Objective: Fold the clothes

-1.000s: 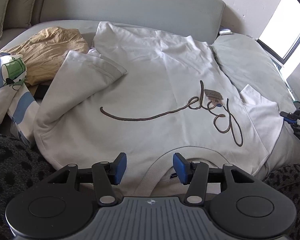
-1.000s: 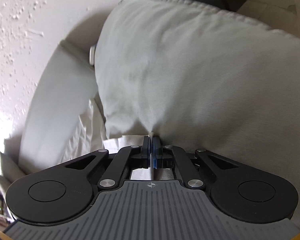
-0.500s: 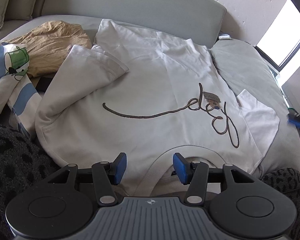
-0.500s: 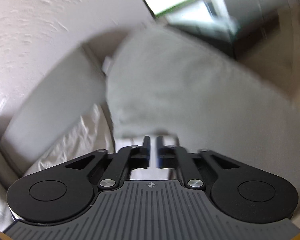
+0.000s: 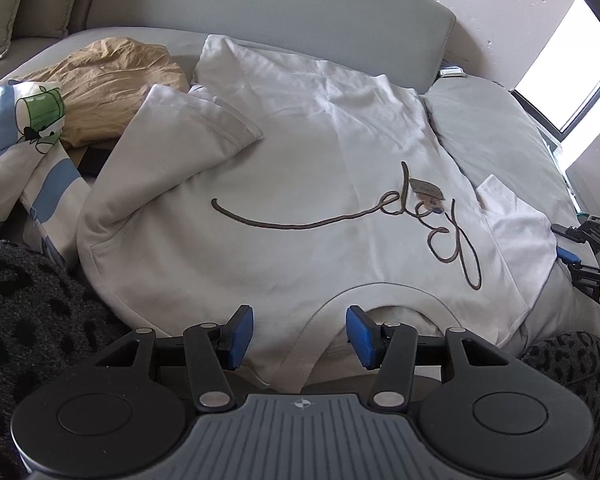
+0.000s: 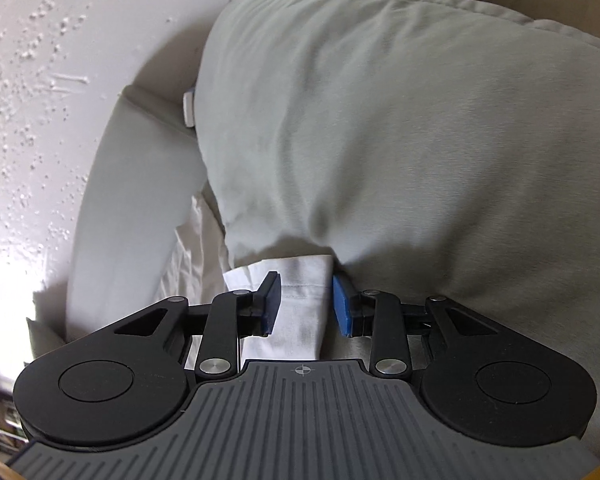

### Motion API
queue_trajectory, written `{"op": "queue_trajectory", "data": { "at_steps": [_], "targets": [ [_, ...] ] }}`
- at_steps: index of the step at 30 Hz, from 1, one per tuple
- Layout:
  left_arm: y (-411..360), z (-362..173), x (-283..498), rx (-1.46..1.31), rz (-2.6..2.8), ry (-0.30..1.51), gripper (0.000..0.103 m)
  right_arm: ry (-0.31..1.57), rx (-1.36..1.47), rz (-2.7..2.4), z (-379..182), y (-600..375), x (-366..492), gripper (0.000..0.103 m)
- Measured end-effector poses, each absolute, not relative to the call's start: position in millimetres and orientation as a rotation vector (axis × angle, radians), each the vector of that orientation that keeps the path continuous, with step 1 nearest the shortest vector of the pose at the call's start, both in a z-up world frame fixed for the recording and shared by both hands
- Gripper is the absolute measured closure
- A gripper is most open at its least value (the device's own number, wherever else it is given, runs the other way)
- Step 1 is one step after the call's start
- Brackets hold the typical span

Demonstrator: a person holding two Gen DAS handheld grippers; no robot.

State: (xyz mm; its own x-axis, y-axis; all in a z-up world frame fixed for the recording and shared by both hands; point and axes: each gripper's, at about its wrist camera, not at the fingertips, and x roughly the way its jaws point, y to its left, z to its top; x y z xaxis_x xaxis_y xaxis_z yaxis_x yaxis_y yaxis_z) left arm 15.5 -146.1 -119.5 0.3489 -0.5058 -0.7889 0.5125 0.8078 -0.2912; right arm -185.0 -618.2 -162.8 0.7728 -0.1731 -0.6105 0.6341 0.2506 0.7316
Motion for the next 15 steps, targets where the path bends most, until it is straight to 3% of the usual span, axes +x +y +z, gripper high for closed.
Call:
{"op": "queue_trajectory", "data": {
  "at_steps": [1,4,8,15],
  "targets": [
    [-146.0,-119.7,16.0,0.006,-0.656,1.021,0.053,0.457,1.194,-0.574,-162.9,-617.2,-184.3,0.070],
    [-146.2,-119.1,15.6,0.005,-0.660,1.024,0.053,0.480,1.182,-0.605,-165.3,-618.5,-184.0,0.102],
    [-144.5,-117.8,15.5,0.000,-0.660,1.020,0.053,0.458,1.148,-0.606,-161.4,-613.3,-185.8,0.101],
    [-140.5,-119.3,18.6,-0.016,-0.652,1.024,0.053,0.472,0.686,-0.617,-101.8,-554.4,-158.4,0.101]
  ]
}}
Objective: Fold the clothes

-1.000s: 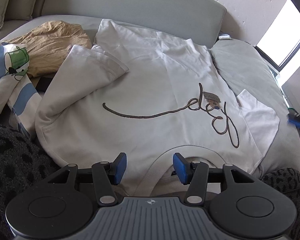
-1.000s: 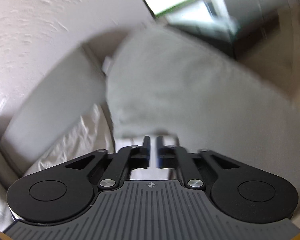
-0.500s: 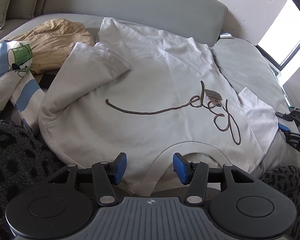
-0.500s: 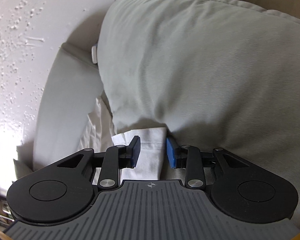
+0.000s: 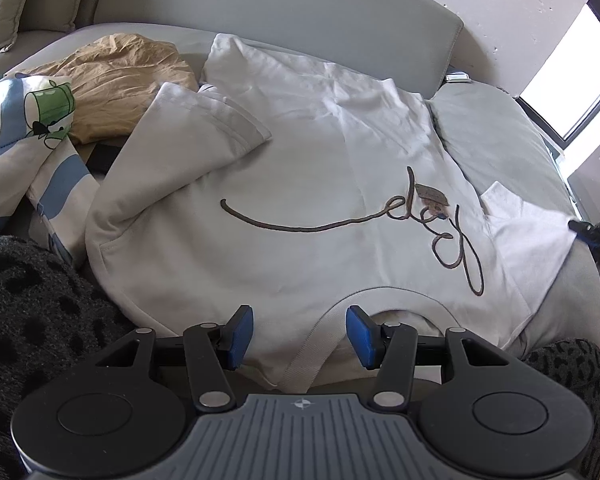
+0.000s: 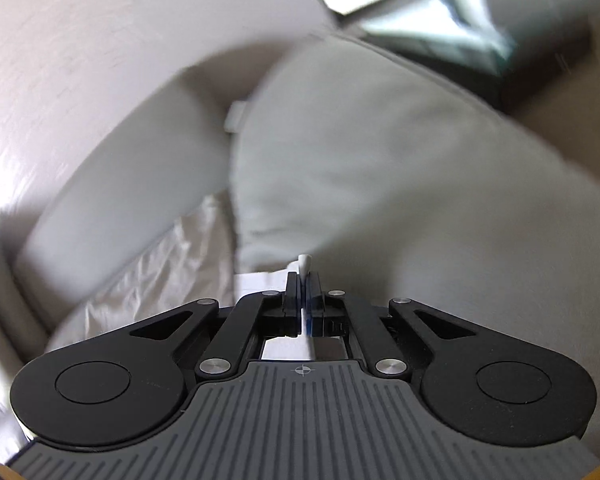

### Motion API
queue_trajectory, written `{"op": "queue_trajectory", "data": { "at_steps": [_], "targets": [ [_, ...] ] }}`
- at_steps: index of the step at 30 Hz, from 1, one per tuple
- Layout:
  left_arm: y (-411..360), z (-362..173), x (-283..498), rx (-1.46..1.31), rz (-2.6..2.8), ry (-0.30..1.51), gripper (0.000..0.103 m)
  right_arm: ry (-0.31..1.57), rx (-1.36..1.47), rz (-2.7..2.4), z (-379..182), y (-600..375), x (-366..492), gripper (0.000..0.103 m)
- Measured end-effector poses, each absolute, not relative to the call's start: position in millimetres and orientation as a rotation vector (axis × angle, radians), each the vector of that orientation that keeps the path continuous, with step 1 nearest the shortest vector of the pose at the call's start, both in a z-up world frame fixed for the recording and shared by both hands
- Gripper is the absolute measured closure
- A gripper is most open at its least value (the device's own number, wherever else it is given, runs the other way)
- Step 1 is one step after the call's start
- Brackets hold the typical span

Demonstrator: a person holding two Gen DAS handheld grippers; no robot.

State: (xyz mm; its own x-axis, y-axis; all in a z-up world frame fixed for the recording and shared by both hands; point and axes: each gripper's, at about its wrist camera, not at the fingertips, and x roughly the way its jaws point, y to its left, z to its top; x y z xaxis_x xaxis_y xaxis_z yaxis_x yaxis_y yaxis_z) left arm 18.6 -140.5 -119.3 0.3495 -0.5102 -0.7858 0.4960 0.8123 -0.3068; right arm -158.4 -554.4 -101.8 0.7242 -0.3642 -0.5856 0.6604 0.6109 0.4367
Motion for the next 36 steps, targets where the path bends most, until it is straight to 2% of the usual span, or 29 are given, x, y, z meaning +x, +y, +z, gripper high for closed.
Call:
{"op": "queue_trajectory", "data": {
  "at_steps": [7,12,13,15,16,19,21,22,23,28,33,34,35,36],
  "targets": [
    [-137.6,-119.1,19.5,-0.023,-0.653,1.020,0.053,0.582,0.092,-0.391,-86.7,-434.7,-108.2,0.101],
    [-134.4,-119.7,20.9,-0.029,-0.644,1.020,0.053,0.702,-0.142,-0.170,-108.4,-363.7,-80.1,0.100],
    [-133.7,-120.0,21.2,-0.031,-0.642,1.021,0.053,0.735,-0.159,-0.132,-114.4,-355.4,-76.4,0.098],
    [-132.2,-120.7,22.1,-0.033,-0.638,1.022,0.053,0.781,-0.169,-0.090,-122.4,-342.0,-73.8,0.081],
    [-131.4,-121.2,22.6,-0.033,-0.636,1.023,0.053,0.796,-0.170,-0.078,-124.8,-335.9,-74.9,0.068],
    [-130.7,-123.2,25.0,-0.037,-0.631,1.029,0.053,0.756,-0.039,-0.084,-111.6,-350.7,-88.6,0.063],
    [-130.8,-124.6,26.7,-0.041,-0.629,1.034,0.053,0.704,0.145,-0.145,-100.5,-380.5,-94.7,0.055],
    [-131.4,-125.2,27.1,-0.042,-0.630,1.037,0.053,0.677,0.252,-0.215,-100.7,-401.5,-93.4,0.044],
    [-132.0,-125.6,27.2,-0.041,-0.633,1.038,0.053,0.662,0.375,-0.303,-102.5,-424.8,-96.7,0.041],
    [-132.6,-126.8,27.5,-0.043,-0.639,1.046,0.053,0.852,0.960,-0.533,-149.8,-517.4,-109.3,0.043],
    [-129.1,-126.5,28.1,-0.048,-0.627,1.046,0.053,0.929,1.093,-0.393,-184.0,-526.2,-107.9,0.047],
    [-128.3,-126.6,28.3,-0.050,-0.625,1.046,0.053,0.946,1.099,-0.376,-188.4,-524.9,-107.4,0.058],
    [-127.4,-126.6,28.5,-0.051,-0.623,1.047,0.053,0.963,1.091,-0.370,-191.0,-522.4,-108.1,0.081],
    [-126.6,-126.8,28.6,-0.053,-0.621,1.047,0.053,0.980,1.084,-0.365,-193.6,-519.9,-108.8,0.093]
  ]
}}
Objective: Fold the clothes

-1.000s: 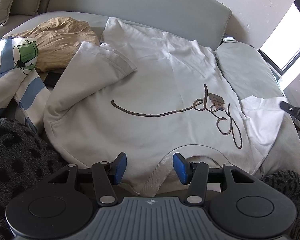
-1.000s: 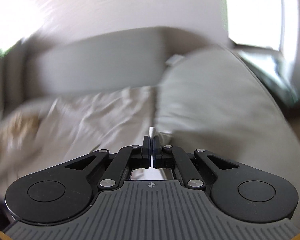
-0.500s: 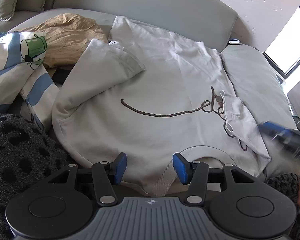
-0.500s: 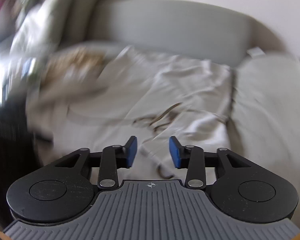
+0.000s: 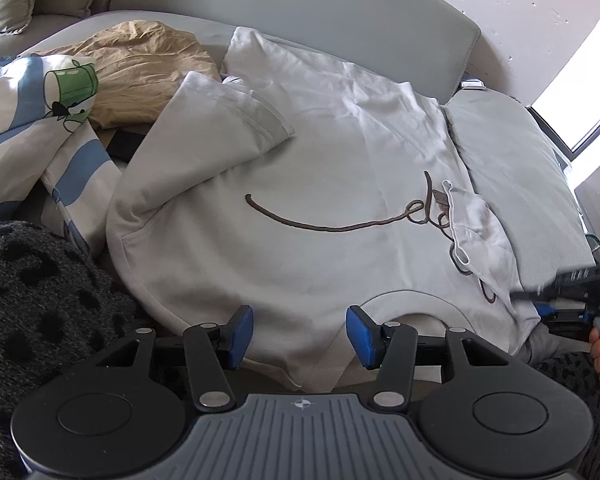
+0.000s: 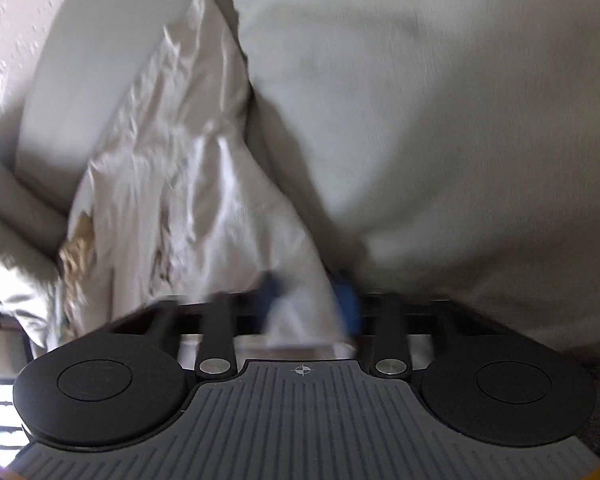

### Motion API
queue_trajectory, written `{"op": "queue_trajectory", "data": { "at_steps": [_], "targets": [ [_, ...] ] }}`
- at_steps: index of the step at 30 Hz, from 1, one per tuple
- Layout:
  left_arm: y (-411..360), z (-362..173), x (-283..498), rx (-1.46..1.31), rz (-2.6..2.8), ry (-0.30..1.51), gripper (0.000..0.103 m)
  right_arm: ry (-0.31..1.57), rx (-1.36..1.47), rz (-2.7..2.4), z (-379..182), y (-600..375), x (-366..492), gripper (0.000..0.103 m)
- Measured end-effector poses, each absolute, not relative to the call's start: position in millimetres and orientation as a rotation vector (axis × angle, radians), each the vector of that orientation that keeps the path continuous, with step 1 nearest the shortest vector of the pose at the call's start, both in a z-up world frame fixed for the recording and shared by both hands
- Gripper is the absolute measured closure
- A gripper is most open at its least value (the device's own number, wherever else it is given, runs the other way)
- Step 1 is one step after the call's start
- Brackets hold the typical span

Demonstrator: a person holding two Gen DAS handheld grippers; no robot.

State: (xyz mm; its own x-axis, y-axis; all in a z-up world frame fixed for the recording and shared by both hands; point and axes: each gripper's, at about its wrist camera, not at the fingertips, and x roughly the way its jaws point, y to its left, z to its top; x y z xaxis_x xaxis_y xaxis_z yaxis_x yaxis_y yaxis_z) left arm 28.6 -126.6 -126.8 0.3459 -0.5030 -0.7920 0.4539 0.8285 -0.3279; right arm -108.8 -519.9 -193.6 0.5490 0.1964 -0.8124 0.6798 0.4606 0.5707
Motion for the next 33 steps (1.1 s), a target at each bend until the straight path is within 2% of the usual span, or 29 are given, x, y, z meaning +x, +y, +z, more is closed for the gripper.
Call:
{"op": "queue_trajectory", "data": {
  "at_steps": [2,4,8,13,15,17,19,23,27,33],
  "targets": [
    [-125.8,-127.4,29.3,-0.056,-0.618,1.050,0.053,0.959,1.040,-0.371,-186.7,-514.9,-113.3,0.100],
    [-125.9,-128.2,29.9,-0.058,-0.617,1.053,0.053,0.928,0.974,-0.396,-176.3,-509.0,-118.3,0.102],
    [-126.1,-129.9,30.1,-0.055,-0.622,1.058,0.053,0.911,0.908,-0.484,-157.5,-500.5,-131.6,0.102],
    [-125.2,-130.8,30.3,-0.051,-0.619,1.060,0.053,1.009,0.829,-0.543,-163.5,-492.5,-120.6,0.101],
    [-121.9,-128.4,31.1,-0.056,-0.610,1.052,0.053,1.007,0.844,-0.591,-164.0,-494.8,-120.5,0.094],
    [-116.8,-121.5,32.7,-0.058,-0.602,1.025,0.053,0.984,0.864,-0.590,-156.3,-493.3,-124.0,0.069],
    [-109.3,-111.1,37.6,-0.068,-0.587,0.985,0.052,0.948,0.846,-0.596,-141.4,-487.3,-129.3,0.051],
    [-93.4,-90.8,59.2,-0.078,-0.531,0.898,0.050,0.829,0.774,-0.571,-105.6,-466.2,-144.7,0.044],
    [-81.4,-77.3,98.7,-0.071,-0.452,0.837,0.050,0.727,0.887,-0.411,-94.1,-446.5,-153.9,0.043],
    [-84.1,-74.0,164.4,-0.071,-0.515,0.825,0.067,0.687,1.031,-0.236,-104.9,-417.9,-154.7,0.043]
  ]
}}
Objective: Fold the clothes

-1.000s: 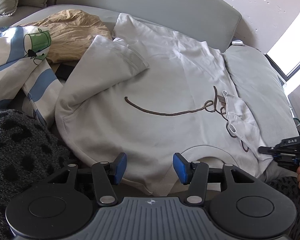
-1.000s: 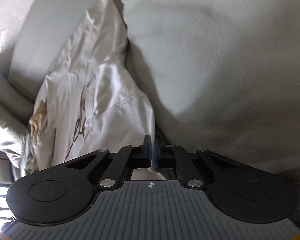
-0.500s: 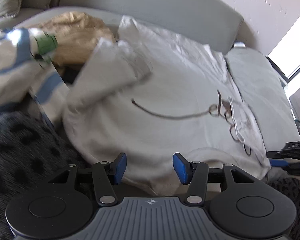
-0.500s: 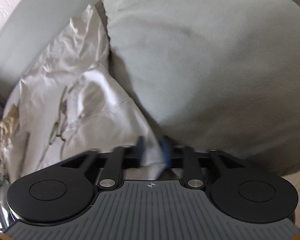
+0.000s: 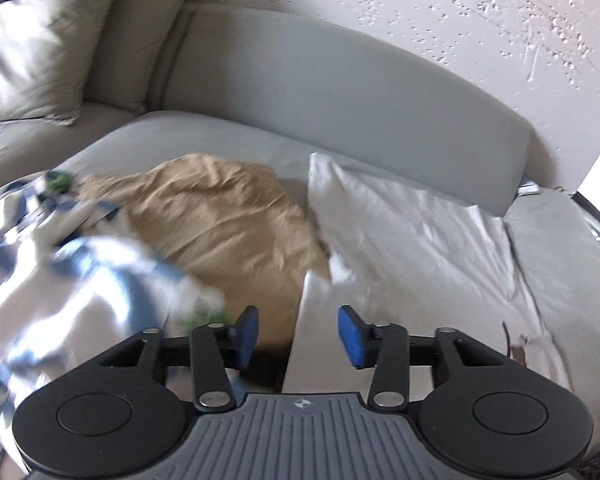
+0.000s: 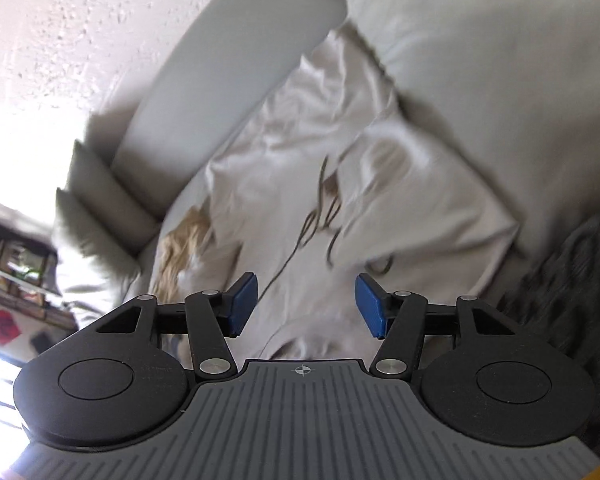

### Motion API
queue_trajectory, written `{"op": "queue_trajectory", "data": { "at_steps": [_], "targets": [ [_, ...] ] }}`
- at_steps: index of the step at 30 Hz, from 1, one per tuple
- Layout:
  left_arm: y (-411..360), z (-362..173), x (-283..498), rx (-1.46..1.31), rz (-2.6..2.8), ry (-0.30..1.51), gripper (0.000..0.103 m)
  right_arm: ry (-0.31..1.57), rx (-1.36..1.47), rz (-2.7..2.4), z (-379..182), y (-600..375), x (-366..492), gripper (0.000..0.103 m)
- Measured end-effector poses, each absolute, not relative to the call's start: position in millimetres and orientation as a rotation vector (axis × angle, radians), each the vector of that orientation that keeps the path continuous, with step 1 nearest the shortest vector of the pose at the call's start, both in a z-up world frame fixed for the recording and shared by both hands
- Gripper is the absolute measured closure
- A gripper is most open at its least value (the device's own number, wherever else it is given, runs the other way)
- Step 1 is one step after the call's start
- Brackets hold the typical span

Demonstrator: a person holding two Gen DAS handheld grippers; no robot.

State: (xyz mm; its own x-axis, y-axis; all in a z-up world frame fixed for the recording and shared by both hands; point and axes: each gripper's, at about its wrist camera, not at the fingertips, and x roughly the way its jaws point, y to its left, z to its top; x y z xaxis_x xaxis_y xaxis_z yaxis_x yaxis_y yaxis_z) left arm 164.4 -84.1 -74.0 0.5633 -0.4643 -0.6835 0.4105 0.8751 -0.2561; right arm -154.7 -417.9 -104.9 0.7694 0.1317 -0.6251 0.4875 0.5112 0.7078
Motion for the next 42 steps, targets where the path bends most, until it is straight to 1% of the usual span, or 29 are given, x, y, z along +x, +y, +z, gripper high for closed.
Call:
{"op": "queue_trajectory", "data": {
  "at_steps": [1,4,9,11,13,15,17,19,20,21,22,25,34,39,42],
  "targets": [
    [-84.4,-77.6,174.9,-0.081,-0.528,0.836,0.071,0.700,1.023,-0.230,-106.2,-412.7,-151.8,0.043],
    [-81.9,-94.3,202.2,-0.125,-0.556,0.889,0.074,0.720,1.024,-0.223,-112.1,-403.5,-144.5,0.043],
    [-86.5,-115.1,218.9,-0.226,-0.623,0.976,0.070,0.730,1.029,-0.232,-113.5,-400.6,-148.5,0.043],
    [-88.2,-118.0,221.9,-0.224,-0.622,0.976,0.070,0.732,1.037,-0.241,-115.0,-401.9,-150.1,0.043],
    [-89.2,-120.3,224.8,-0.232,-0.626,0.978,0.065,0.735,1.046,-0.244,-117.3,-403.5,-150.5,0.043],
    [-90.3,-123.8,228.6,-0.243,-0.639,0.995,0.065,0.740,1.047,-0.240,-118.7,-403.2,-149.4,0.043],
    [-92.4,-125.8,230.2,-0.229,-0.638,1.005,0.069,0.743,1.049,-0.236,-119.6,-402.5,-148.2,0.043],
    [-93.6,-126.0,229.3,-0.203,-0.630,1.003,0.085,0.745,1.051,-0.231,-119.8,-401.7,-147.0,0.043],
    [-93.2,-125.7,228.1,-0.194,-0.627,0.998,0.089,0.745,1.052,-0.228,-119.9,-401.2,-146.4,0.043],
    [-92.5,-125.5,227.0,-0.186,-0.625,0.993,0.095,0.744,1.052,-0.226,-119.6,-401.0,-146.3,0.043],
    [-90.8,-124.1,224.8,-0.181,-0.621,0.983,0.098,0.742,1.053,-0.225,-119.4,-400.9,-146.2,0.043],
    [-81.6,-115.6,215.0,-0.177,-0.594,0.932,0.103,0.739,1.055,-0.224,-119.1,-400.6,-146.9,0.043],
    [-23.7,-84.1,180.9,-0.347,-0.376,0.756,0.103,0.727,1.075,-0.192,-120.4,-398.3,-148.5,0.043],
    [-21.7,-74.2,161.9,-0.311,-0.338,0.680,0.103,0.728,1.092,-0.175,-122.7,-397.2,-148.1,0.043],
    [-32.7,-63.6,145.3,-0.293,-0.408,0.617,0.103,0.717,1.092,-0.169,-121.4,-396.9,-151.1,0.043]
  ]
}}
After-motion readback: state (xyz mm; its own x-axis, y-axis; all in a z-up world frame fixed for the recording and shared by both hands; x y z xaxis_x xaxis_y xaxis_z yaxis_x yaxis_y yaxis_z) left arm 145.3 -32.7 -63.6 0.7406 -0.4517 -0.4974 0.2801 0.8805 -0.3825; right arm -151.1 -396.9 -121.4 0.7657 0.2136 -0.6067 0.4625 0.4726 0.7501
